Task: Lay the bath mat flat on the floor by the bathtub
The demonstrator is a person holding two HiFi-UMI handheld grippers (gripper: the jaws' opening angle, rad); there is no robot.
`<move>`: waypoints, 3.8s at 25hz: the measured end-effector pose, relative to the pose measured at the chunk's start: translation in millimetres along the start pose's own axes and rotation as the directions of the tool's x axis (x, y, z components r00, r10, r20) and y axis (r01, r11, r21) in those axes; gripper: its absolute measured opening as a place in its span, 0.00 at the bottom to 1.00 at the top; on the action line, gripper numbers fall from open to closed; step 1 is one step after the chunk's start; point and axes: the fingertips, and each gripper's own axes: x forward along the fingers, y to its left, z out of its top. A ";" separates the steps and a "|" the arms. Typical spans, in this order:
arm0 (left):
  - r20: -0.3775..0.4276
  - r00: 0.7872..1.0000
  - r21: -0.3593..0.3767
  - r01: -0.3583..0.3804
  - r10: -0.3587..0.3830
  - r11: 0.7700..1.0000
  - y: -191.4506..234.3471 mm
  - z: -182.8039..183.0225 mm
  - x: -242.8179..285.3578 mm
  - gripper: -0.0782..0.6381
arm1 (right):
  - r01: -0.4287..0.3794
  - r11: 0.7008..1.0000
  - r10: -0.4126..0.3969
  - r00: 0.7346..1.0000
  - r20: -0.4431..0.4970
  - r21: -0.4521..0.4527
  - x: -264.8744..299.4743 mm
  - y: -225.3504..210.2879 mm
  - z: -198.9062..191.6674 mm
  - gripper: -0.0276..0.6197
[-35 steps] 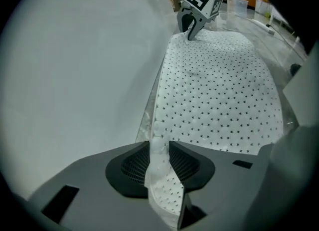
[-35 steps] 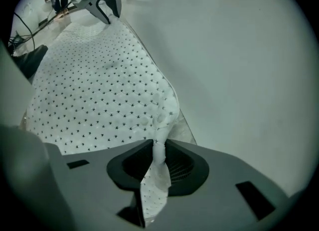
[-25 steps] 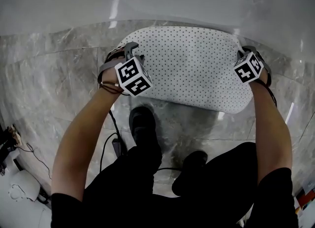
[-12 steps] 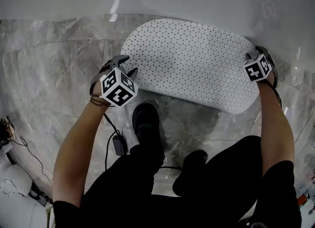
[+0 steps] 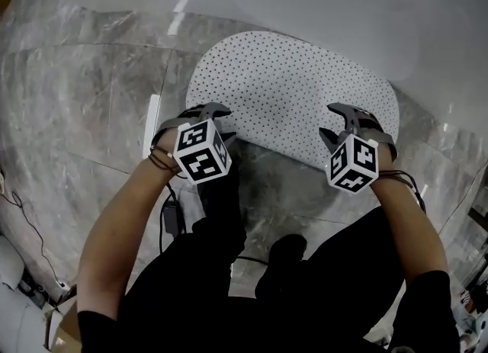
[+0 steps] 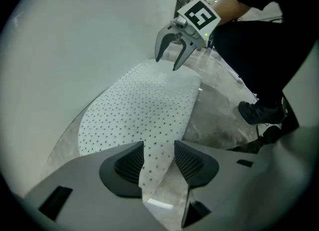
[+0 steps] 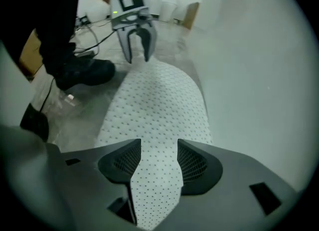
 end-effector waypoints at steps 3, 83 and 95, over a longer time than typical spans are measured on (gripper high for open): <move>-0.022 1.000 0.054 0.011 -0.009 0.998 -13.2 8.7 6.6 0.40 | -0.113 0.993 0.113 0.993 0.019 -0.014 -9.5 36.9 24.3 0.42; 0.001 0.934 0.381 -0.330 0.357 0.864 42.3 65.0 33.1 0.42 | -0.171 0.891 0.102 0.978 0.181 0.421 36.8 14.9 -21.9 0.22; 0.052 0.923 0.438 -0.365 0.382 0.821 32.0 68.0 26.0 0.41 | -0.090 0.914 0.039 0.990 0.136 0.395 39.4 8.8 -29.4 0.23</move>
